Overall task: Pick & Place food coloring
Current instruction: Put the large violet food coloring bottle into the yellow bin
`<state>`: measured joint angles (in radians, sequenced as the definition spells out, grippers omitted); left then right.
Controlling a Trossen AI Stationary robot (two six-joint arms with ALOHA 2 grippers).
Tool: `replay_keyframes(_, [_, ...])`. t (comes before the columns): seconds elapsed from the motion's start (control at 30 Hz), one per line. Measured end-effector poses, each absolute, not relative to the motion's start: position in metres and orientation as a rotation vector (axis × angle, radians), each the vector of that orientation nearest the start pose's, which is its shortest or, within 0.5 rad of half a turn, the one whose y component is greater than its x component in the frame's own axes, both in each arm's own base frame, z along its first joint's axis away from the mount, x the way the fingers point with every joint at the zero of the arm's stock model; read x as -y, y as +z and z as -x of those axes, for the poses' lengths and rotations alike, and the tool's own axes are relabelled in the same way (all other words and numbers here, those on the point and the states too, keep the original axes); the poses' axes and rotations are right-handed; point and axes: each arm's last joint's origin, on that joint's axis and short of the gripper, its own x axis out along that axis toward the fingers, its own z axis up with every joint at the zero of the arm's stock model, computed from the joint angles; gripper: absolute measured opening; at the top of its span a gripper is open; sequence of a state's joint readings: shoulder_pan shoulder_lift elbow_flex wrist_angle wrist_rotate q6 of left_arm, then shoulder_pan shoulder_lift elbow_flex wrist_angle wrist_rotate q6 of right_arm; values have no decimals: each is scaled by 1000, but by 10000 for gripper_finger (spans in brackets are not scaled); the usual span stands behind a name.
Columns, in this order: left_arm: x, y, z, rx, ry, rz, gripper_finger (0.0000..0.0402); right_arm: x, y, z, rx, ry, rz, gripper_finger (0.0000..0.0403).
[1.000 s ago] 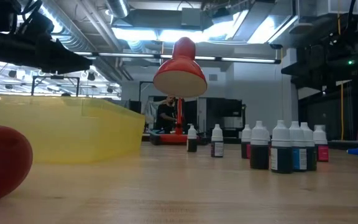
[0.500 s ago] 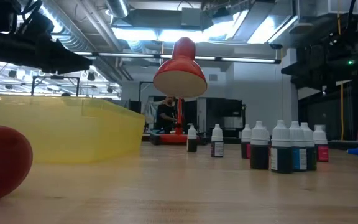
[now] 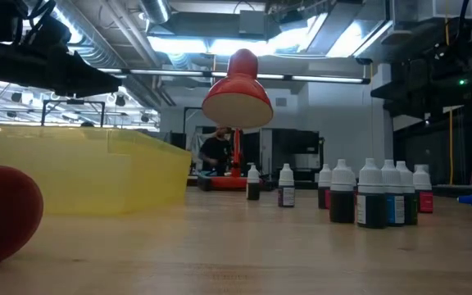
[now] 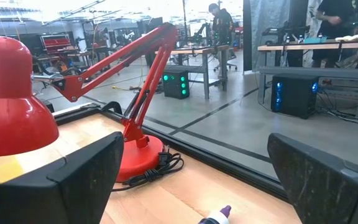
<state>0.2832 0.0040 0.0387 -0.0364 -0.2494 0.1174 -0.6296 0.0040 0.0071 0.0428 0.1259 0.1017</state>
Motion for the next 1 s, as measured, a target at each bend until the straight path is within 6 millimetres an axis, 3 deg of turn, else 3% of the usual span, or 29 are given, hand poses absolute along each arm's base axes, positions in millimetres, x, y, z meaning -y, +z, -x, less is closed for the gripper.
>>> replay_keyframes(0.2, [-33, 173, -89, -33, 532, -114, 361, 59, 169, -77, 82, -712, -96, 398])
replay_keyframes(0.4, [-33, 173, -89, -33, 533, -115, 361, 59, 177, -75, 144, -738, -323, 398])
replay_keyframes(0.53, [-33, 173, -89, -33, 533, -115, 361, 58, 196, -69, 89, -848, -413, 398])
replay_keyframes(0.73, [-33, 173, -89, -33, 532, -114, 361, 61, 242, -68, 31, -985, -454, 398])
replay_keyframes(1.0, [-33, 173, -89, -33, 532, -114, 361, 84, 297, -98, -149, -1110, -676, 398])
